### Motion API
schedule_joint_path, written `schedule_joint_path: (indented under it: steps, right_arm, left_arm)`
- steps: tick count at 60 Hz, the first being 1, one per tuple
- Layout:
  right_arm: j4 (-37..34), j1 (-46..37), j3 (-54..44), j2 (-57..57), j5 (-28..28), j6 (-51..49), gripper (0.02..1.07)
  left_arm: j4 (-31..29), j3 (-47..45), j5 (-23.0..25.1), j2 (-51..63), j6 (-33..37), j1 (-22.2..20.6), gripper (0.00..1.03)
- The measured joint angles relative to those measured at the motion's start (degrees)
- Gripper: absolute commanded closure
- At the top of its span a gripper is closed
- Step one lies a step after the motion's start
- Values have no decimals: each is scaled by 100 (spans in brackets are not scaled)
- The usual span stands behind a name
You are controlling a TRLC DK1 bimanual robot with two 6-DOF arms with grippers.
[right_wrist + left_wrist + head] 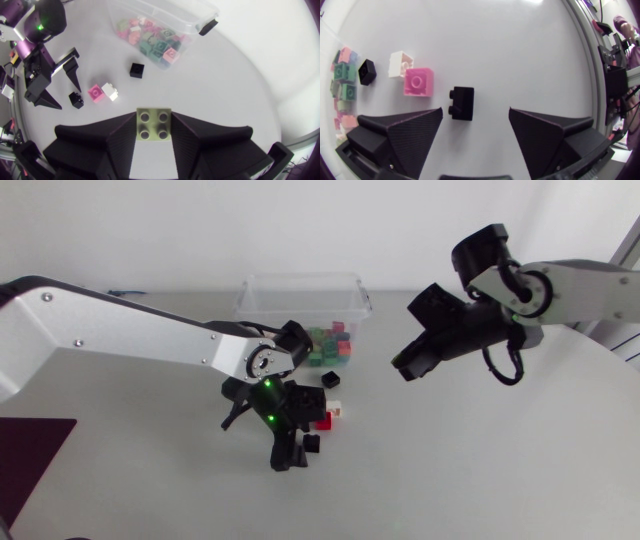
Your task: Place the duplo bricks in the container
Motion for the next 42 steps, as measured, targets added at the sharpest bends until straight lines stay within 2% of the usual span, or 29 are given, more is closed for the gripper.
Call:
schedule_joint_path:
  steps: [9,15,18,22,29,42]
  right_arm:
    - [-177,-129,74,-186,-140,-15,78]
    - [-219,-129,168,-230,-184,-13,78]
    - [-225,-129,262,-236,-223,-11,78]
    - [-234,-129,404,-236,-262,-4,78]
    - [-232,-129,697,-236,-306,33,78]
    - [-9,-129,1084,-149,-417,247,78]
  left_arm:
    - [-2,256,-118,203,-2,-153,18]
    - [-2,334,-146,361,-2,-177,30]
    - [-7,337,-149,396,-2,-177,42]
    - [-20,354,-149,417,-4,-177,53]
    - [-42,385,-149,426,-9,-177,85]
    - [-131,389,-153,426,-46,-177,88]
